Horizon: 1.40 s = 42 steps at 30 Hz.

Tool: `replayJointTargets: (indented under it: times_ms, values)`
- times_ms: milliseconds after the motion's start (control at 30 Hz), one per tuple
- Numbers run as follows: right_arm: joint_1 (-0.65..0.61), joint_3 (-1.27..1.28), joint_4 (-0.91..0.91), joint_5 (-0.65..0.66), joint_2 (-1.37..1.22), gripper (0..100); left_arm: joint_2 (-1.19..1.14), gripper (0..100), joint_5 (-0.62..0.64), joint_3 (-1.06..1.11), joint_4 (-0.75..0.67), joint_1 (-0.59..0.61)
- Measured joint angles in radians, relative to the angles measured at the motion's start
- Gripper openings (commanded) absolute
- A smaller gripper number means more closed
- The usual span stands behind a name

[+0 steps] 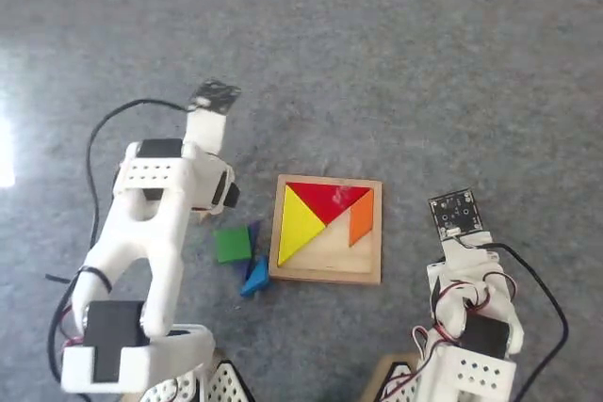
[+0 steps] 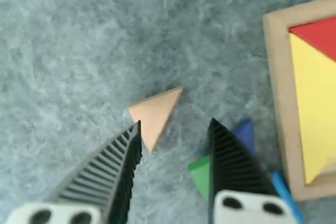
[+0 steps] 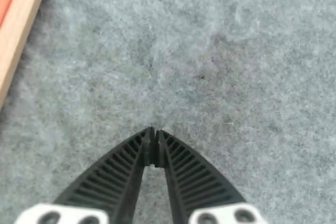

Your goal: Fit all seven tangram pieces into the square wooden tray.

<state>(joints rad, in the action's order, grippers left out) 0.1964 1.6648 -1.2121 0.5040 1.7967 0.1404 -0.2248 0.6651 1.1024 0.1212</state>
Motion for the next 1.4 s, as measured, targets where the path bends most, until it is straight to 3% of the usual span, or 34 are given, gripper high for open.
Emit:
replayJointTargets:
  times_ms: [133,500,667,1000,1400]
  values:
    - [0.000,0.000,0.000,0.000,0.000,1.7,0.000,19,-0.009,0.011,-0.021,0.032]
    - [0.000,0.000,0.000,0.000,0.000,1.7,-0.005,19,-0.272,0.023,-0.028,0.052]
    - [0.000,0.000,0.000,0.000,0.000,1.7,-0.130,19,-0.338,-0.064,0.000,0.054]
    - [0.000,0.000,0.000,0.000,0.000,1.7,-0.354,19,-0.351,-0.230,0.015,0.054]
    - [0.000,0.000,0.000,0.000,0.000,1.7,-0.385,13,-0.351,-0.247,0.026,0.072]
